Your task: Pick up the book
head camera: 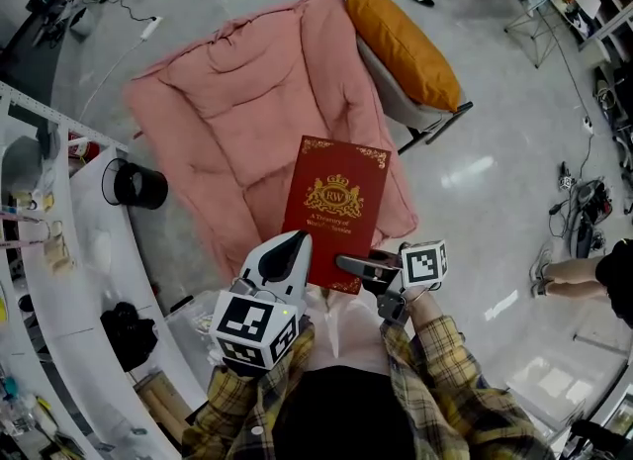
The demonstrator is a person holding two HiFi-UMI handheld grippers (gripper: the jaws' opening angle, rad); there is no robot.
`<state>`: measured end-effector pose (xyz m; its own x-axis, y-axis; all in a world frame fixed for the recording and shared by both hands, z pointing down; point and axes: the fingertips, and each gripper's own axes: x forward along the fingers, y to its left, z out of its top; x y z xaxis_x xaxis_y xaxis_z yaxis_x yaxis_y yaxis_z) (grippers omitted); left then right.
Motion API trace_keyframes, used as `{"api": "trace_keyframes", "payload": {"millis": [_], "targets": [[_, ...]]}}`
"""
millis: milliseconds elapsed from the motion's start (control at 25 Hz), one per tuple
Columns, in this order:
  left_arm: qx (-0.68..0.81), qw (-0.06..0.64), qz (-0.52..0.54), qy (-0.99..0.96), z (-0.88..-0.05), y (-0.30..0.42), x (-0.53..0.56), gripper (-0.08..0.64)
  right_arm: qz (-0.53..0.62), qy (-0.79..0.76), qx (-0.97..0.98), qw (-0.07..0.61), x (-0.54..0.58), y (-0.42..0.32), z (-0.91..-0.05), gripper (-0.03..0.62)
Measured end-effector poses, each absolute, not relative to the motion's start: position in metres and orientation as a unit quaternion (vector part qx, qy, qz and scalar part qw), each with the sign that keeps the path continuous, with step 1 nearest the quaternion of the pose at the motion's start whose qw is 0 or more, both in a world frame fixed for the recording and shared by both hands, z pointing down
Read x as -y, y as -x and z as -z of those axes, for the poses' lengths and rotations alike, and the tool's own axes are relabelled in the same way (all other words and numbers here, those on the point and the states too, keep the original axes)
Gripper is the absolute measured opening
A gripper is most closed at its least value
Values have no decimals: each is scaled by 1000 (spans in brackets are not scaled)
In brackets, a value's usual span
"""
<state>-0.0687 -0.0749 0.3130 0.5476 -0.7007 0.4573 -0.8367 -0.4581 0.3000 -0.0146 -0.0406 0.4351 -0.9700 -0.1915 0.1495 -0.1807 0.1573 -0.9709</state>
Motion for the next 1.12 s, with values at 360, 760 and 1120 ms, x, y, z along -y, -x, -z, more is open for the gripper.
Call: {"api": "trace_keyframes", "payload": {"millis": [360,760,1120], "targets": [[463,228,-91,-851,-257,74,66,5,601,113,-790,43,43,12,-349,259],[469,212,-59,-856,-235,87,58,5,576,112,-807,74,37,19,-306,259],[484,209,-55,-848,-229,97,59,5,586,100,-798,97,36,24,-293,260]]}}
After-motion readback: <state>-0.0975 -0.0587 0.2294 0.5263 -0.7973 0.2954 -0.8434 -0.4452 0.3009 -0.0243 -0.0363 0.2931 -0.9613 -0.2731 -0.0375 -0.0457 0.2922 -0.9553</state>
